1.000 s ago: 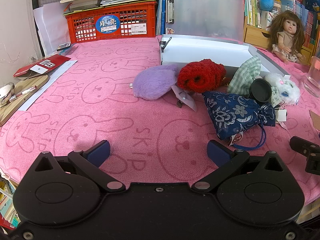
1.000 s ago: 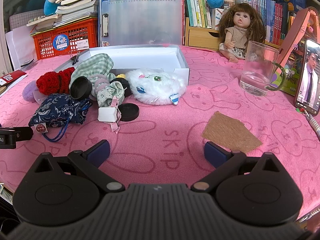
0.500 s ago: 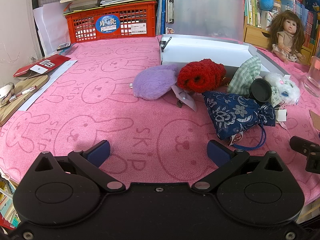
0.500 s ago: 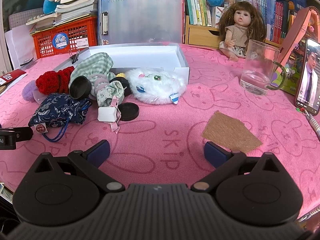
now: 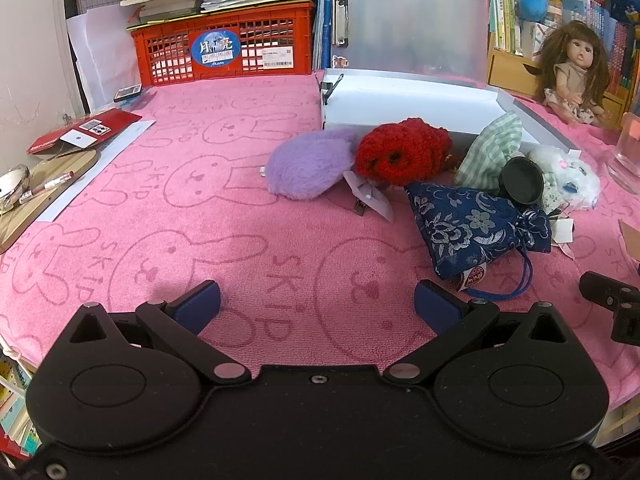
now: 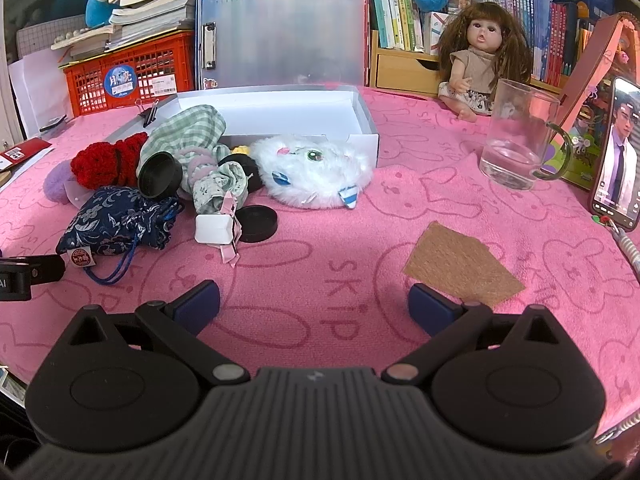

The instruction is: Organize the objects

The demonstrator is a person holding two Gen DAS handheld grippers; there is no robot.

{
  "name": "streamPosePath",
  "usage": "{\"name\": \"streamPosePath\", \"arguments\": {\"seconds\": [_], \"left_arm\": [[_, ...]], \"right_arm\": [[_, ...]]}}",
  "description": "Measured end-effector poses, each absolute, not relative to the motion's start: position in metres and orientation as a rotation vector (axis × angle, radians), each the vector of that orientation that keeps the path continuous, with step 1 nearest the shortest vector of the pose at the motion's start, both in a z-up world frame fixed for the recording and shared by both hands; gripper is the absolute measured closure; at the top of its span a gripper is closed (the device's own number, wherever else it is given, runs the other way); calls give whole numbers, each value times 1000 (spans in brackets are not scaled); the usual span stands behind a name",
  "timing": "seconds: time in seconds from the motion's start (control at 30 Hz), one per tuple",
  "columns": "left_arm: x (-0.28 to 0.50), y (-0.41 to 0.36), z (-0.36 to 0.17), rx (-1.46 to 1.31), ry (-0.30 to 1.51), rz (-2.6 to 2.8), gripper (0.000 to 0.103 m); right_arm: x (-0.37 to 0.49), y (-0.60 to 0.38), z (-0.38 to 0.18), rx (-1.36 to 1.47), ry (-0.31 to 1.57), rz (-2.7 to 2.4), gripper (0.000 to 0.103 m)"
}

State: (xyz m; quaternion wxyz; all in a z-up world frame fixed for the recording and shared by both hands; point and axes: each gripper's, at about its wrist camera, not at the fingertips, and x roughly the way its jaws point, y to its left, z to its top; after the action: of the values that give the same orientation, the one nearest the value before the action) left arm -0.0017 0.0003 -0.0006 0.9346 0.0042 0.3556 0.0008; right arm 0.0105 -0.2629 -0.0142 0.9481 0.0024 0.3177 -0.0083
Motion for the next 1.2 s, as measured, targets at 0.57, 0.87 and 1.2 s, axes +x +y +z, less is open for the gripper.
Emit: {"name": "streamPosePath", "arguments": {"seconds": [0.57,0.87,1.2], "left_arm": [[-5,8,12,-54,725,-58,1],[-9,4,29,-84,687,-162,22],[-19,-8,34,-54,628,-275,40]], "right_arm": [[10,-253,1,-13,630,62,2],[13,-246,12,1,576,104,19],[28,-232,7,-34,584,156,54]]}}
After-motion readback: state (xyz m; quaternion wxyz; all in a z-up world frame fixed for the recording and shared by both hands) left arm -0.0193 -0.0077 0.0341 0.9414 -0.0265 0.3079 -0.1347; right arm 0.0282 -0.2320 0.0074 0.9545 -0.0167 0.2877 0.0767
